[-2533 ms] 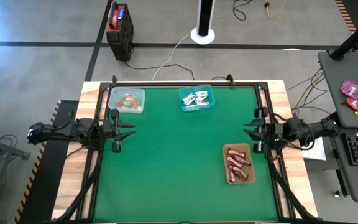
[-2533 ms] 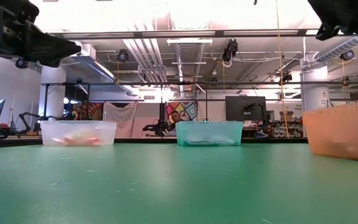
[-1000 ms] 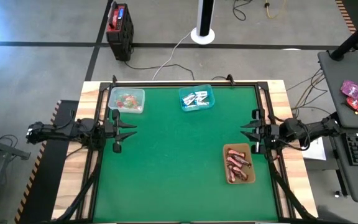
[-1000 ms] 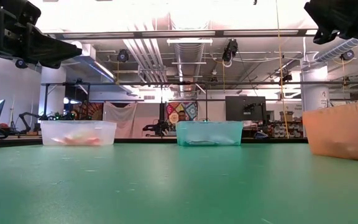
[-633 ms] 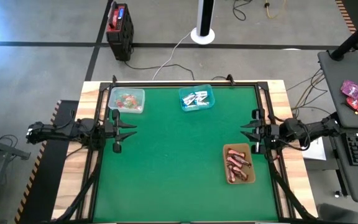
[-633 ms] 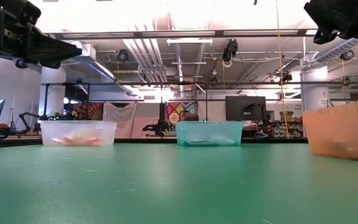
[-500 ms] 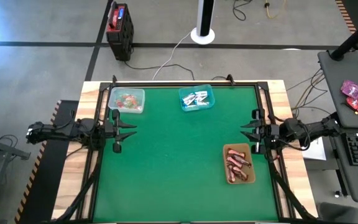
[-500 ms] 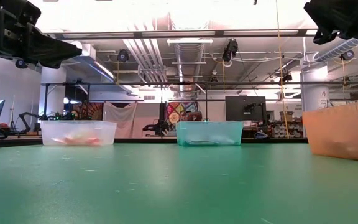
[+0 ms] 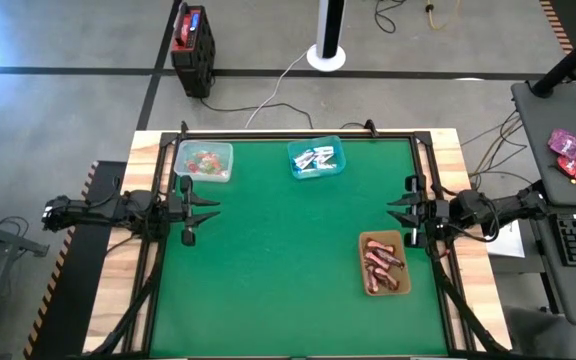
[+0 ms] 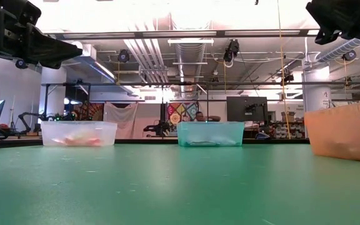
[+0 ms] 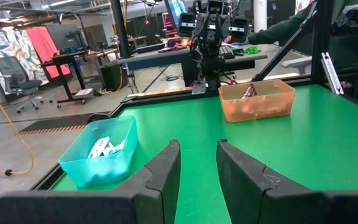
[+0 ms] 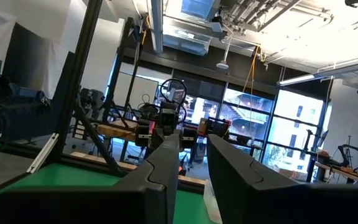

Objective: Sort candy by brand, put in halloween buckets
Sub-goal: Return to Home Position

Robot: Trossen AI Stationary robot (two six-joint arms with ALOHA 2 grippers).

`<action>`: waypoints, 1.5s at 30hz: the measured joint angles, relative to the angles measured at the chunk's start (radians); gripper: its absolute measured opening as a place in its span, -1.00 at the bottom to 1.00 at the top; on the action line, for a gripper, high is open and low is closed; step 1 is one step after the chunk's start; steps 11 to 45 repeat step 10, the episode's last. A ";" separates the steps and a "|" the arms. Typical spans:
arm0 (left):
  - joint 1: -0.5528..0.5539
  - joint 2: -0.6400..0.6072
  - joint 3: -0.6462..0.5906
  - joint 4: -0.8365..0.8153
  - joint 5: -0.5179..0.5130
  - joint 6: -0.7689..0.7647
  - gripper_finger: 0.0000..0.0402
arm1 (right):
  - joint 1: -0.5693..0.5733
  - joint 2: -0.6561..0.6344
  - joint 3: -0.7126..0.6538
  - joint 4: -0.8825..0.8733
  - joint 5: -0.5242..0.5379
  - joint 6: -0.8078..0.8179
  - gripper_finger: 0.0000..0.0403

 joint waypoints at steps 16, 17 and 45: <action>0.000 0.000 0.000 0.000 0.000 0.000 -0.56 | 0.000 0.000 0.000 0.000 0.000 0.000 -0.57; 0.000 0.000 0.000 0.000 0.000 0.000 -0.56 | 0.000 0.000 0.000 0.000 0.000 0.000 -0.57; 0.000 0.000 0.000 0.000 0.000 0.000 -0.56 | 0.000 0.000 0.000 0.000 0.000 0.000 -0.57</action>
